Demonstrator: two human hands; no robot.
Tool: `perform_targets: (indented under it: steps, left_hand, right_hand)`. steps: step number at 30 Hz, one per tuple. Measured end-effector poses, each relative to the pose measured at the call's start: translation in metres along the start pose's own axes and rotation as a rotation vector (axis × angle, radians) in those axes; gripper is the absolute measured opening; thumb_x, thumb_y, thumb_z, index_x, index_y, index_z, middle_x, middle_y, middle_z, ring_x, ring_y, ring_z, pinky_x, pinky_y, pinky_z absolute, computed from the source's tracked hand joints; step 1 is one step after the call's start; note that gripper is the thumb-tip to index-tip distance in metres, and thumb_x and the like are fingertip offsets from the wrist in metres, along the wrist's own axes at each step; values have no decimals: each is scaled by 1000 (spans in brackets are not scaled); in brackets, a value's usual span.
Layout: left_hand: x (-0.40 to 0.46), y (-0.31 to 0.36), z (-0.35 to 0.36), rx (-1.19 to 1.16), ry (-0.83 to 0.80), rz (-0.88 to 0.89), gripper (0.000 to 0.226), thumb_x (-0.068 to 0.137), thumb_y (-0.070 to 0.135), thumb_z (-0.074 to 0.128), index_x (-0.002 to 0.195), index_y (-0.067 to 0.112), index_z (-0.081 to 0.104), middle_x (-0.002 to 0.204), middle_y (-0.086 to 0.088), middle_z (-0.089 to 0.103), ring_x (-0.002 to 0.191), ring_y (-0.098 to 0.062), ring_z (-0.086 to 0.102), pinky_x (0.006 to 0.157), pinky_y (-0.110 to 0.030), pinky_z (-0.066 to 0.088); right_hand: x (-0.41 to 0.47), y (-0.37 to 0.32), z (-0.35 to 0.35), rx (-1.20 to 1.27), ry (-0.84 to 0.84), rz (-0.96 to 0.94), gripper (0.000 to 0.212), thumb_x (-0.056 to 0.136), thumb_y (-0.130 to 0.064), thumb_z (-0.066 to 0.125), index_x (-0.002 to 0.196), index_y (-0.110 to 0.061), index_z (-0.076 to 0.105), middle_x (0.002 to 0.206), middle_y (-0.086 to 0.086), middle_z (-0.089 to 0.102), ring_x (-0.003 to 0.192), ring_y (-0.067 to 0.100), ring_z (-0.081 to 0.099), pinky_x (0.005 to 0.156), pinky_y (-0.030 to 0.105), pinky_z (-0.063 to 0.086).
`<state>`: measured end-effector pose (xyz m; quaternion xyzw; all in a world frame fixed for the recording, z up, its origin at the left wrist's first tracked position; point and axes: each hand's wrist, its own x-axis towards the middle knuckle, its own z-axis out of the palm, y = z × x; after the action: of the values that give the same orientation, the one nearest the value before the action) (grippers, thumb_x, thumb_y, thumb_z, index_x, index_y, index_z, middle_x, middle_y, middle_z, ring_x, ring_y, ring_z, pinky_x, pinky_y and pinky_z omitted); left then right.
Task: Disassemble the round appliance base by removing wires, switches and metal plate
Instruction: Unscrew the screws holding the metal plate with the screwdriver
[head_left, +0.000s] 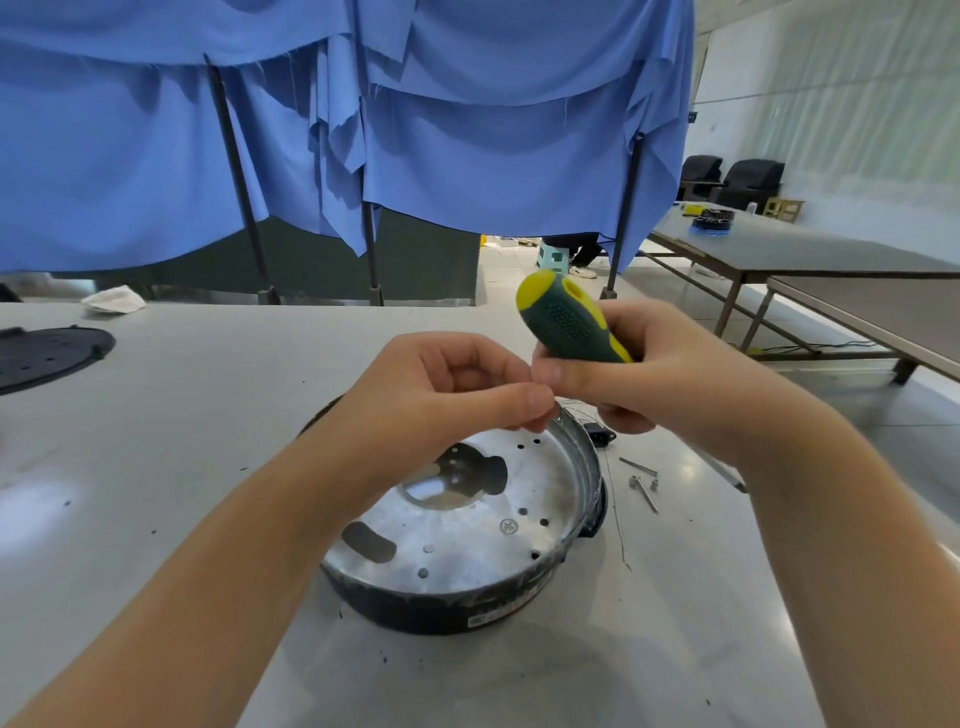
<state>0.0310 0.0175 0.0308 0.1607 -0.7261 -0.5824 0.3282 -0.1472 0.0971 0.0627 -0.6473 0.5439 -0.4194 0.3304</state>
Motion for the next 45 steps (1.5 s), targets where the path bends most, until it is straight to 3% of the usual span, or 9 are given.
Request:
perform_targets:
  steps: [10,14,19,25,29,35,40,45]
  left_hand:
    - [2,-2,-1,25,-1,-44,10,72,29,81,80,26,77,86,-6,77,81,-21,74,77,-26,57]
    - [1,-6,6,283,-87,-173,29,71,48,77,94,32,70,92,6,75,86,-20,72,80,-39,60]
    - [-10,-10,24,750,-302,-173,40,66,69,68,95,43,58,95,27,58,83,6,58,72,-18,53]
    - [-18,-24,41,1010,-440,-164,49,75,49,74,102,45,33,93,20,46,85,5,48,58,-12,35]
    - [-21,-28,38,1172,-419,-134,45,80,33,68,109,33,33,84,16,44,74,1,45,50,-15,31]
    - [-20,-29,41,1316,-430,-145,12,85,22,58,85,21,46,83,5,48,77,-15,50,52,-23,33]
    - [-19,-32,39,1311,-429,-112,26,84,22,58,71,22,36,75,5,43,65,-10,43,49,-23,28]
    - [-15,-26,34,1198,-403,-90,27,81,27,61,67,23,38,68,6,45,63,-10,44,52,-26,32]
  right_hand:
    - [-3,2,-12,-80,-48,34,9,78,-14,75,79,-22,72,58,-5,54,48,8,42,44,16,36]
    - [-2,10,-22,-175,11,101,10,77,-16,75,78,-25,71,60,-5,56,47,3,48,46,14,41]
    - [1,40,-49,-451,152,284,13,79,-22,74,87,-27,66,74,-1,63,56,5,54,47,13,41]
    - [4,85,-65,-643,86,553,18,82,-17,71,94,-20,58,83,8,58,66,16,53,51,21,45]
    - [5,104,-69,-676,70,668,24,79,-16,71,100,-13,59,78,11,57,65,20,53,55,27,47]
    - [10,122,-63,-677,42,777,26,79,-13,70,102,-9,59,77,11,56,66,19,50,54,25,44]
    - [8,127,-61,-700,27,810,27,80,-16,70,103,-10,58,77,8,57,66,17,52,52,22,45]
    - [10,121,-64,-678,33,742,26,82,-20,70,103,-12,58,79,9,57,68,18,52,56,24,46]
